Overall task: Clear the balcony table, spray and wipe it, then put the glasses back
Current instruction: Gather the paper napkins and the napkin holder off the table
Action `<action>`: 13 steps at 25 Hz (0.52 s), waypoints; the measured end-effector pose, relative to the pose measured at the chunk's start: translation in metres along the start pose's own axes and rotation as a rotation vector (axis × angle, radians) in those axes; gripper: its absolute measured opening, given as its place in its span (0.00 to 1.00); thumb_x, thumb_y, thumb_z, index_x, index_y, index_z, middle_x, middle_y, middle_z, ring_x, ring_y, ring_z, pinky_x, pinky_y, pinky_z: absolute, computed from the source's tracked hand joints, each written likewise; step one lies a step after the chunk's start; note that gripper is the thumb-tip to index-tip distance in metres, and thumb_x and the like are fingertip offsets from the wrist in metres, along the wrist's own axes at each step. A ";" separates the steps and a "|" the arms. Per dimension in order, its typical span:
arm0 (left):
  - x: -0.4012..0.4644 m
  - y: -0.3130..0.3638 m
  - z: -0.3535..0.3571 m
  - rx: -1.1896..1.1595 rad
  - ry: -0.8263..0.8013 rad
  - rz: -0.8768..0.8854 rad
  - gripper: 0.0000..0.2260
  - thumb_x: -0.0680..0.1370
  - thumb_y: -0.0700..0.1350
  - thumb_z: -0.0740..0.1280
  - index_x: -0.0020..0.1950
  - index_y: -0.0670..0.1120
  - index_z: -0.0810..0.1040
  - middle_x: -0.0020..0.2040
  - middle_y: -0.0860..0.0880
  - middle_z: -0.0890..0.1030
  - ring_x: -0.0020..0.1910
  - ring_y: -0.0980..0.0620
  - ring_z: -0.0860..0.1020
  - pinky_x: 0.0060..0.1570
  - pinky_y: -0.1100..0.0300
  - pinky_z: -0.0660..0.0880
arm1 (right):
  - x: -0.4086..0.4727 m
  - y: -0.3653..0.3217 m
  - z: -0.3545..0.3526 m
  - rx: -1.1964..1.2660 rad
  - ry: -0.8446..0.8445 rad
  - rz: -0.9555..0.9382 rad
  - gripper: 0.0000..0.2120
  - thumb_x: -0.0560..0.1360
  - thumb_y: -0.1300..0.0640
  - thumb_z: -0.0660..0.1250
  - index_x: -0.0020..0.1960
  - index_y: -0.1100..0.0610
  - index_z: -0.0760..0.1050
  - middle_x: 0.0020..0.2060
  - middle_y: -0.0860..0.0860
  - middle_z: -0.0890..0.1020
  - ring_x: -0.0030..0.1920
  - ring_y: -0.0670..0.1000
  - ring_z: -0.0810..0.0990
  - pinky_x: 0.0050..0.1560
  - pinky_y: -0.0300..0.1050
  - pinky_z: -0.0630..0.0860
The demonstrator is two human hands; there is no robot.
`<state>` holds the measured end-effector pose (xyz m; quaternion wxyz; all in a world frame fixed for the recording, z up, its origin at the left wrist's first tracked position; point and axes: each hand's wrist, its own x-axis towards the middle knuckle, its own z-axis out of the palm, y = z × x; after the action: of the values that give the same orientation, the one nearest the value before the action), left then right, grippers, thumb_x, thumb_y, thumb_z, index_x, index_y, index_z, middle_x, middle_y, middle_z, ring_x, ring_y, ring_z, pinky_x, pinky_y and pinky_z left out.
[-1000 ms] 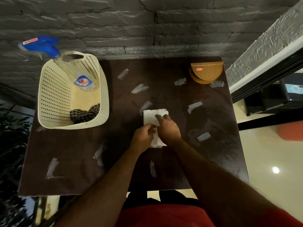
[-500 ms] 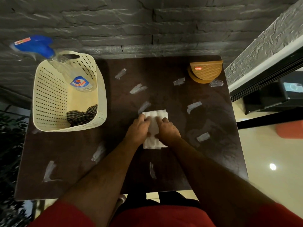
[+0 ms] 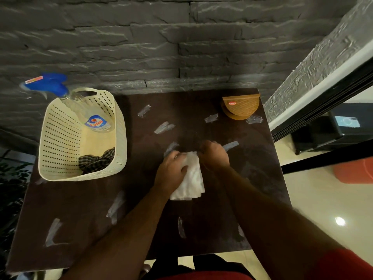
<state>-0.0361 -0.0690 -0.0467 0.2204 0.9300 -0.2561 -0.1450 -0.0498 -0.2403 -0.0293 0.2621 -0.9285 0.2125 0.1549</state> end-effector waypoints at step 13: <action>0.204 0.118 -0.009 0.118 -0.147 0.113 0.29 0.76 0.47 0.69 0.74 0.52 0.62 0.73 0.51 0.61 0.70 0.47 0.65 0.66 0.52 0.68 | 0.103 0.123 -0.126 -0.218 0.118 0.026 0.31 0.74 0.47 0.68 0.73 0.49 0.61 0.71 0.57 0.67 0.67 0.63 0.69 0.60 0.58 0.72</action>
<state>0.0869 -0.2671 -0.0141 0.1539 0.9123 -0.3315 -0.1849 0.0024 -0.4376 -0.0194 0.1445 -0.9562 0.2215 0.1255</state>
